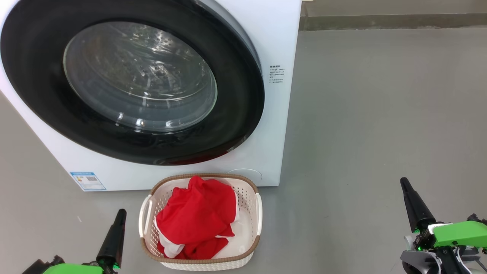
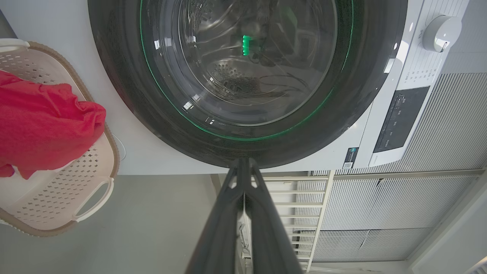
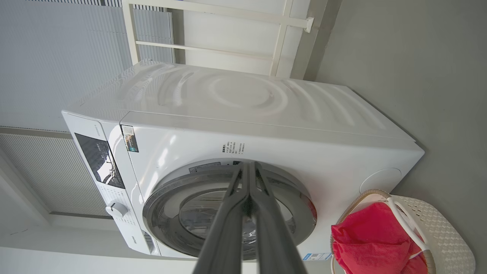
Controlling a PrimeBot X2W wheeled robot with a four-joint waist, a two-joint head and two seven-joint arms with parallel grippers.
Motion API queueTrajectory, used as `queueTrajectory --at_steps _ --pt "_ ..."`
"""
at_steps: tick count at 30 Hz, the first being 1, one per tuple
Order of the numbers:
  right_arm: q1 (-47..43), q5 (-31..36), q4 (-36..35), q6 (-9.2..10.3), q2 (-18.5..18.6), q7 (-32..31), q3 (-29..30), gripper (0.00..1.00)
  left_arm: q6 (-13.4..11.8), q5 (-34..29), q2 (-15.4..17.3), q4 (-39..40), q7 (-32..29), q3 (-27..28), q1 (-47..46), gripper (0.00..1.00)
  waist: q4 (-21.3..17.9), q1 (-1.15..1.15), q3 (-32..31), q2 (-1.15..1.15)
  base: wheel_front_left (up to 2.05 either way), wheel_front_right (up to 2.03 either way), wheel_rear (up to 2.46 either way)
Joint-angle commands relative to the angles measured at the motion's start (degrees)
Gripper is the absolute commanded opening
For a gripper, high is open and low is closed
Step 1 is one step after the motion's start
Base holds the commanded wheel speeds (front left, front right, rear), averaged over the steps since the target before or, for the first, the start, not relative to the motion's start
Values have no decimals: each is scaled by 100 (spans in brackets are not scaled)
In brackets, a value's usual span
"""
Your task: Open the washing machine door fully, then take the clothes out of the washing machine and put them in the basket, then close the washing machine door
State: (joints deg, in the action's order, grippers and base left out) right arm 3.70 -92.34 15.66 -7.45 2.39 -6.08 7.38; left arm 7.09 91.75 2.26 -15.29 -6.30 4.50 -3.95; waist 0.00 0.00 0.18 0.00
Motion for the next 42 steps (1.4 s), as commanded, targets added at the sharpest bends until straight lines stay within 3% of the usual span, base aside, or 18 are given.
queueTrajectory --at_steps 1,42 --pt "248 11 -164 -3 58 -35 -93 0 40 42 62 126 -18 202 -223 0 0 0 0 0 0 0 0" --pt "248 18 -164 -3 53 -41 -85 0 40 42 62 126 -18 201 -223 0 0 0 0 0 0 0 0"
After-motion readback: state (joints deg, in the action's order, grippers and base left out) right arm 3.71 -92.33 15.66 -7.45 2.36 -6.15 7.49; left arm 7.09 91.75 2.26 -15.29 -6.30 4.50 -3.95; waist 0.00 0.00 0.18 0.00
